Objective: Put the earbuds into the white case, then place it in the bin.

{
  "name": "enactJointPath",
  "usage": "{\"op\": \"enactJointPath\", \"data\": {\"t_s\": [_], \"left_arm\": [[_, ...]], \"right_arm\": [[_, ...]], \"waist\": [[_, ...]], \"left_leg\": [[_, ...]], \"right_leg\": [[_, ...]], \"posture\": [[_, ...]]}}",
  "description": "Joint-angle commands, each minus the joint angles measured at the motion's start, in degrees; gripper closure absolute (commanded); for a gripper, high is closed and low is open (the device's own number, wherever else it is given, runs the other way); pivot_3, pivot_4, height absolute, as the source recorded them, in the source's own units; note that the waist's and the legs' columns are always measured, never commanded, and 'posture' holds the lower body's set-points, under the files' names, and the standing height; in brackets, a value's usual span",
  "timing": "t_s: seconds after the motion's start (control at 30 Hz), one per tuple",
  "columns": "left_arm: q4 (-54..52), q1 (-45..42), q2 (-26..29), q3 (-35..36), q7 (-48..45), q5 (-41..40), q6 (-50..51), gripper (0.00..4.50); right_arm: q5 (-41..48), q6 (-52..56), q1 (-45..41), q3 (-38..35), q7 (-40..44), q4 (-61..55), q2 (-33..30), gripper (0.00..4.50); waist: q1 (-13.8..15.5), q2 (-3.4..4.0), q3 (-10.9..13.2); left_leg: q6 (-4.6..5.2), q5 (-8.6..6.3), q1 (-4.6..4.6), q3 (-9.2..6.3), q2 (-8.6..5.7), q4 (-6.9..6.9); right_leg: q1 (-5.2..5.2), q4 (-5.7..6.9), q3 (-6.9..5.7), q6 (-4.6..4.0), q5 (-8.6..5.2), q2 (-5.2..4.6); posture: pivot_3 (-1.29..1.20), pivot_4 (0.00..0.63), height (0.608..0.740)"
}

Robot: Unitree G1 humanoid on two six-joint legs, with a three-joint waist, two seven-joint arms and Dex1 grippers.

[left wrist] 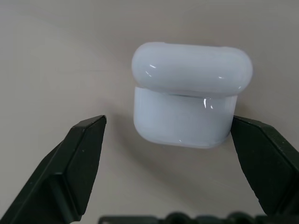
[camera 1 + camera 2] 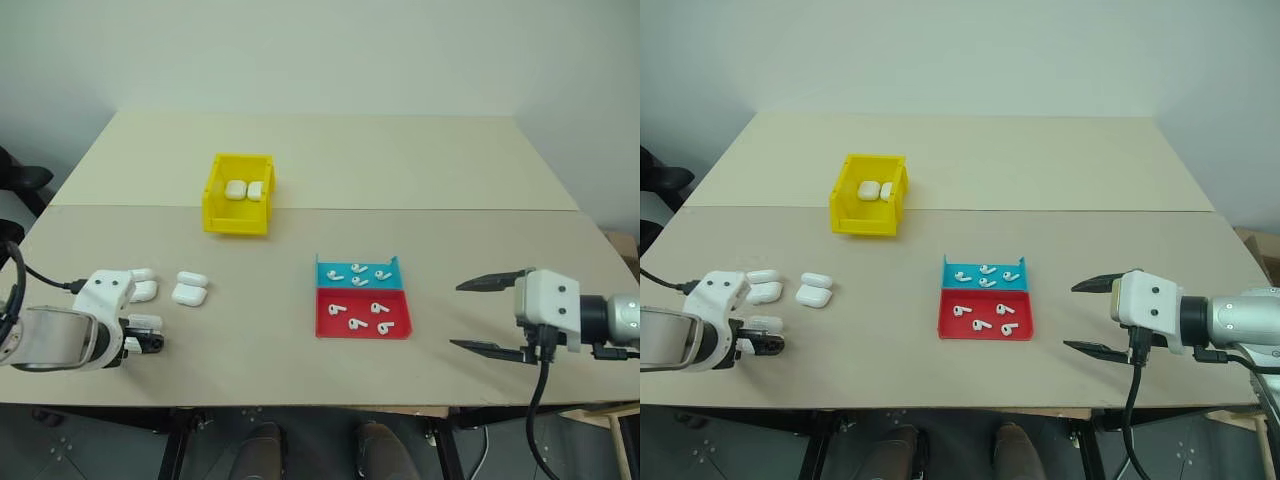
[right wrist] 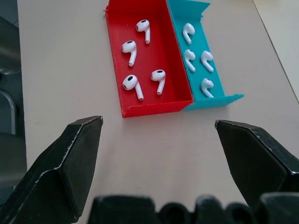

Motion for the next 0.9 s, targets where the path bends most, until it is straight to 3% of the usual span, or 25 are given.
{"op": "enactJointPath", "data": {"t_s": [0.03,0.4,0.6,0.83,0.9], "left_arm": [[0.19,-1.91,-0.86,-0.31,0.08,1.21,1.04,0.0],[0.24,-2.87,-2.66,-0.4,-0.75,3.1,3.71,0.0],[-0.91,-3.02,-2.24,-0.02,-1.47,3.22,4.76,1.75],[-7.15,-4.24,-1.63,3.64,-4.96,6.69,4.04,1.75],[-12.82,-5.28,-2.05,6.35,-10.32,9.5,2.9,1.75]], "right_arm": [[0.08,-0.1,-0.28,-1.79,-0.49,-1.47,-0.11,0.03],[-0.66,-0.48,-0.43,-1.02,-0.63,-1.36,0.29,0.03],[-0.94,-0.5,-0.36,-1.03,-0.64,-1.25,0.37,0.0],[-1.06,-0.68,-1.13,-1.24,-0.58,-0.56,0.14,0.0],[-1.08,-0.67,-2.11,-1.75,-0.5,-0.42,-0.48,0.0]], "waist": [[0.07,0.0,0.0],[0.16,0.0,0.0],[-0.1,0.0,0.0],[-0.04,-0.05,0.03],[-0.01,-0.08,0.05]], "left_leg": [[0.0,0.0,0.0,0.0,0.0,0.0],[0.0,0.0,0.01,0.0,0.0,0.0],[0.0,0.0,0.01,-0.01,0.0,0.0],[0.0,0.0,-0.01,-0.01,0.0,0.0],[-0.01,0.0,-0.03,-0.01,-0.01,0.0]], "right_leg": [[0.0,0.0,0.0,0.0,0.0,0.0],[0.01,0.0,0.0,0.01,0.0,0.0],[0.0,0.01,0.01,0.02,0.0,0.0],[0.0,-0.02,0.01,0.01,0.0,0.01],[0.0,-0.03,0.01,0.01,0.0,0.01]], "posture": [[0.0,0.15,0.74],[0.0,0.15,0.74],[0.0,0.15,0.74],[0.0,0.15,0.74],[0.0,0.15,0.74]]}}
